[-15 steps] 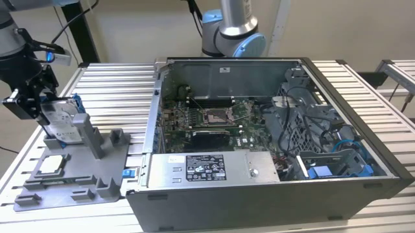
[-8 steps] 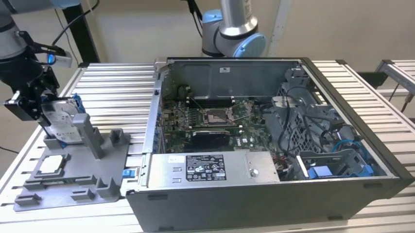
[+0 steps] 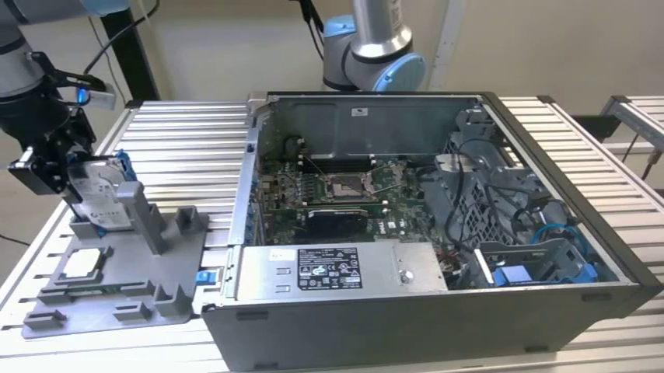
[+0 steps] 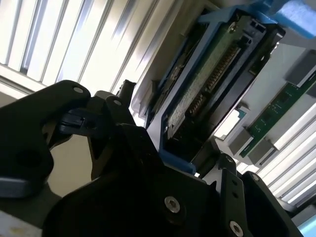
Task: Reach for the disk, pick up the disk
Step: 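Pick up the disk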
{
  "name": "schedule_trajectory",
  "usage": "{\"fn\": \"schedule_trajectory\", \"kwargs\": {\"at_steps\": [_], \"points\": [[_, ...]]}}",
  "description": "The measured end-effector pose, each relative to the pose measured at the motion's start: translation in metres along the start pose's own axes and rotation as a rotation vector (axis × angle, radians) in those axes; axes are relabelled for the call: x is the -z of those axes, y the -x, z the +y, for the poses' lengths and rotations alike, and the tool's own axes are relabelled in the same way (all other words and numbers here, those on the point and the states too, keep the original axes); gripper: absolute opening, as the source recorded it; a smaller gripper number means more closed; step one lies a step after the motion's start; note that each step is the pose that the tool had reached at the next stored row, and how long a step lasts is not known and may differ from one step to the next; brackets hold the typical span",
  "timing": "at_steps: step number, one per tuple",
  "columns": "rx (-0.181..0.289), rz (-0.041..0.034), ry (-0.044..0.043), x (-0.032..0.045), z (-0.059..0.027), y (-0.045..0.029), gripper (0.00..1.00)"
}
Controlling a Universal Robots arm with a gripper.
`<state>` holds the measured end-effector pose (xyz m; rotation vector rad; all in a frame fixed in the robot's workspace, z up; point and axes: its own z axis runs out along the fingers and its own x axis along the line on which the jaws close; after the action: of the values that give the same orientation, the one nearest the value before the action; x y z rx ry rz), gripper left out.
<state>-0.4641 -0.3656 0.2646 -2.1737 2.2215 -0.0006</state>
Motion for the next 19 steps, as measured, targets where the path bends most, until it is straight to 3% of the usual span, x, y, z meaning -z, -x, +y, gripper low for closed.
{"fn": "schedule_trajectory", "kwargs": {"at_steps": [14,15,19], "points": [[0.002,-0.0003,0.0000,-0.0033,-0.0004,-0.0001,1.00],[0.002,-0.0003,0.0000,-0.0033,-0.0004,-0.0001,0.00],[0.002,-0.0004,0.0000,-0.0033,-0.0004,-0.0001,0.00]]}}
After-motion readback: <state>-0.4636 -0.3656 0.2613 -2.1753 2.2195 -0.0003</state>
